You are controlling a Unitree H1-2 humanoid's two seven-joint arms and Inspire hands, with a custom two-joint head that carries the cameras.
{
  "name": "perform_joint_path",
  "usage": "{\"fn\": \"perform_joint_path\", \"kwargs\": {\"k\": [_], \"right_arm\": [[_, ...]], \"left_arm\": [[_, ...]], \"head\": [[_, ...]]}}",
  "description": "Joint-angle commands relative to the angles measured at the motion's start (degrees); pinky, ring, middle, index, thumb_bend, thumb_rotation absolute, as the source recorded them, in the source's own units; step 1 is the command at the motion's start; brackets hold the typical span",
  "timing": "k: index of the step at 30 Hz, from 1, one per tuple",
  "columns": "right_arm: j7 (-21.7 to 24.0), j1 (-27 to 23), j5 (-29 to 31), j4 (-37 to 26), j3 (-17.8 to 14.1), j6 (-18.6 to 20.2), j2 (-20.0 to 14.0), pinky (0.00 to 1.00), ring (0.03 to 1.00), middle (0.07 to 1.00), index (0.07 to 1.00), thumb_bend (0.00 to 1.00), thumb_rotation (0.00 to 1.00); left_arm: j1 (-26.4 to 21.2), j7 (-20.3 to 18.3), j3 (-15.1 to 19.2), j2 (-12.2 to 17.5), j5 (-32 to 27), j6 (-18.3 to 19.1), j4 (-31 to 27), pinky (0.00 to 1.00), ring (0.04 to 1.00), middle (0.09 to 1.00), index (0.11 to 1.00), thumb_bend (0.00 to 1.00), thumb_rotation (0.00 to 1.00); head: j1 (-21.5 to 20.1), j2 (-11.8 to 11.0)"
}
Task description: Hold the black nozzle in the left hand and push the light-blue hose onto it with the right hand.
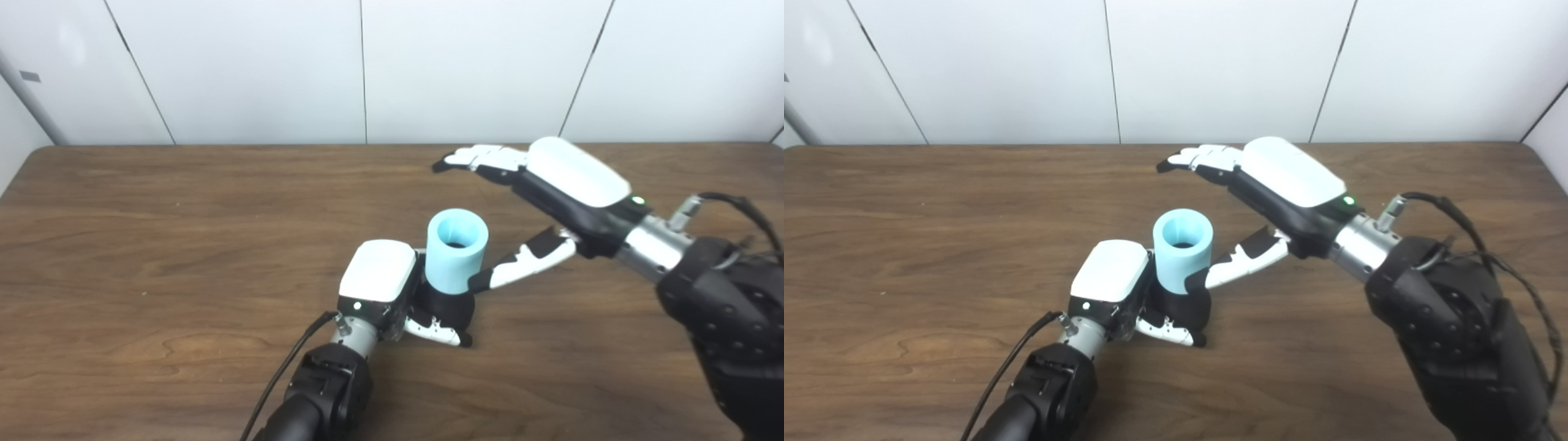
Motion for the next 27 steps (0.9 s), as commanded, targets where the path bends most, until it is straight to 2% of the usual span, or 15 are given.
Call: {"fn": "perform_joint_path", "kwargs": {"k": [1,2,5,10,20,27], "right_arm": [[-1.2,-0.5,0.5,-2.6,-1.1,-1.2,-1.1,0.82,0.923,0.921,0.876,0.7,0.66],[-1.8,0.1,0.2,-2.9,-1.0,-2.6,-1.2,0.82,0.924,0.924,0.879,0.69,0.66],[-3.1,2.1,-1.5,-3.2,-0.1,-7.3,-1.6,0.87,0.945,0.938,0.894,0.67,0.73],[-2.7,4.3,-5.3,-3.4,1.7,-11.5,-0.9,0.94,0.979,0.97,0.927,0.66,0.83],[-2.7,6.6,-11.2,-1.4,3.5,-17.3,0.6,0.96,1.0,0.976,0.923,0.63,0.85],[-2.8,8.2,-11.7,-0.3,2.7,-18.1,1.0,0.94,1.0,0.974,0.922,0.61,0.88]], "left_arm": [[1.9,-5.0,-1.8,-0.5,-1.7,-0.5,1.8,0.45,0.524,0.481,0.485,0.52,0.0],[1.9,-5.1,-1.8,-0.5,-1.7,-0.5,1.8,0.45,0.525,0.478,0.485,0.52,0.0],[1.9,-5.3,-1.8,-0.4,-1.8,-0.5,1.6,0.46,0.528,0.47,0.486,0.52,0.0],[2.2,-4.9,-1.4,-0.5,-2.2,-0.8,1.2,0.48,0.552,0.512,0.483,0.52,0.0],[2.5,-4.1,-1.2,-0.9,-2.4,-0.9,1.4,0.47,0.539,0.518,0.481,0.52,0.0],[2.7,-3.7,-1.1,-1.0,-2.4,-1.0,1.4,0.43,0.514,0.463,0.487,0.52,0.0]], "head": [[-0.1,0.0],[-0.3,0.0],[-0.2,0.1],[0.0,0.3],[-0.2,0.6],[-0.3,0.6]]}}
